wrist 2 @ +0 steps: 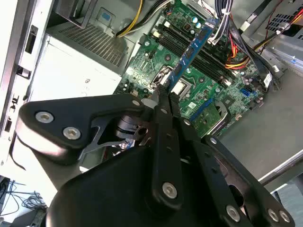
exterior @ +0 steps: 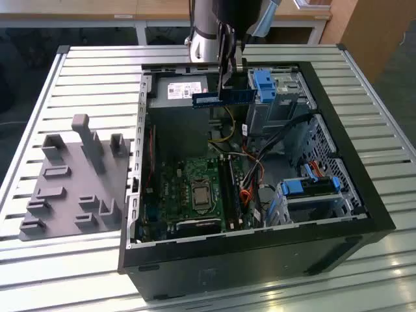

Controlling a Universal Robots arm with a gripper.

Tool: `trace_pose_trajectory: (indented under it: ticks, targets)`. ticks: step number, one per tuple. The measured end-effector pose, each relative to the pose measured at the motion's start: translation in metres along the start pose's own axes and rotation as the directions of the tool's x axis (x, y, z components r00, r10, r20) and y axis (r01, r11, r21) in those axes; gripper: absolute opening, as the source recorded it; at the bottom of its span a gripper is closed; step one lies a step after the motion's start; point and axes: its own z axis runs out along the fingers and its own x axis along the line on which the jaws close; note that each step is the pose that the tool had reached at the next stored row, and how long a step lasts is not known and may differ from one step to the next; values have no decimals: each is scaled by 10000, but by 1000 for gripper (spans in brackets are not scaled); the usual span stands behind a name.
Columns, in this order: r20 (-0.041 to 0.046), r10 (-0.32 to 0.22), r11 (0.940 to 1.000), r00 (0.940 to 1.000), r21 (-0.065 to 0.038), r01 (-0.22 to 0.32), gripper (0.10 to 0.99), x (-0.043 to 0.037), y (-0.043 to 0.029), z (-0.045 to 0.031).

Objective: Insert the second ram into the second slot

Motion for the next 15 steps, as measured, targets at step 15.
trace_pose_trajectory:
  ticks: [15]
  targets:
    - [0,0,10000,10000,0,0,129,50,1,-1]
